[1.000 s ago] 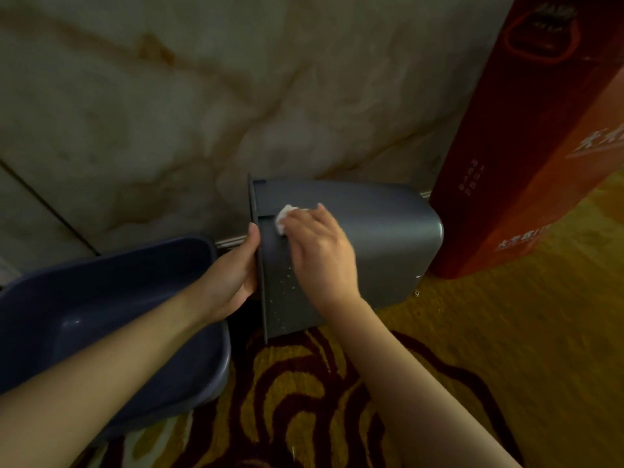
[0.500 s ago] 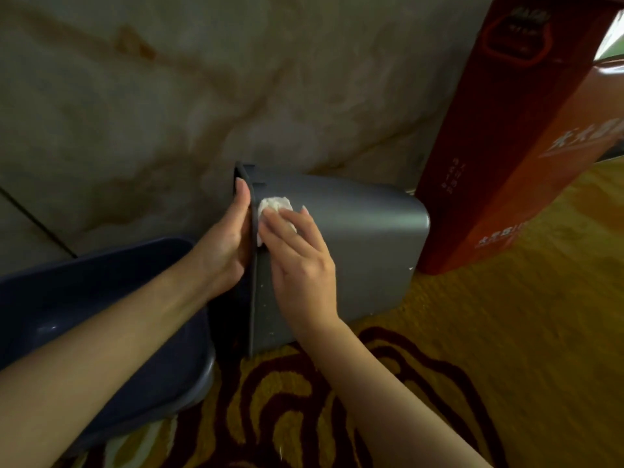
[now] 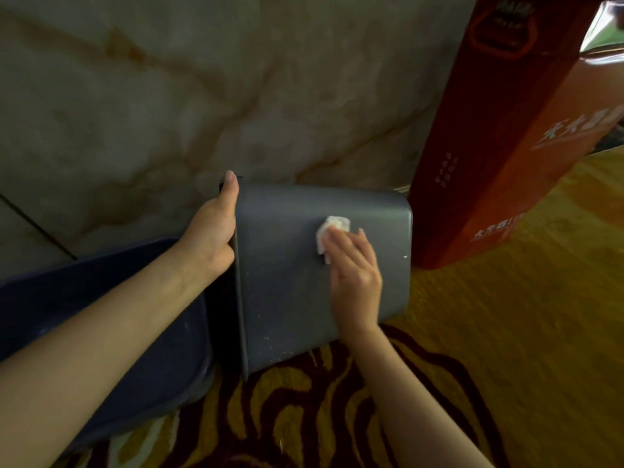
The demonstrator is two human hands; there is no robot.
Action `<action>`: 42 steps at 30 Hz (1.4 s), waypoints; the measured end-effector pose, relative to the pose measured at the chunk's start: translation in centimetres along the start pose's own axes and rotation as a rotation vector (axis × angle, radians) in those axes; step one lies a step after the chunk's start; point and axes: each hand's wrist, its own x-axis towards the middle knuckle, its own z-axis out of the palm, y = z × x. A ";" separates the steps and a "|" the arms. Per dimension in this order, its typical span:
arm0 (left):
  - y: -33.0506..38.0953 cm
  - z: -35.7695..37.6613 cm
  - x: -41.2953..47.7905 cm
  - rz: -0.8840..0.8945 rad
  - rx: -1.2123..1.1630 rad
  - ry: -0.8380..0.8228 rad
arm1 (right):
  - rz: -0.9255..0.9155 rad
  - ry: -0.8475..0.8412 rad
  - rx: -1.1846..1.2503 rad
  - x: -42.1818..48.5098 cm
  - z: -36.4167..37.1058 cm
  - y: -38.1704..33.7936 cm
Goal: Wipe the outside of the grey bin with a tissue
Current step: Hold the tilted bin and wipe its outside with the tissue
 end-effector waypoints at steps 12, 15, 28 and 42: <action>0.1 -1.1 1.3 -0.048 0.038 0.128 | 0.709 -0.034 -0.214 -0.8 -3.5 10.3; 0.2 -1.4 1.7 -0.064 0.017 0.129 | 0.439 0.041 -0.120 0.0 -2.6 5.9; 0.3 -0.3 2.1 -0.048 -0.162 0.059 | -0.152 -0.165 0.131 -0.8 3.5 -5.4; 0.6 -0.7 2.8 -0.097 -0.147 0.132 | 0.077 -0.084 0.034 0.2 0.7 -1.7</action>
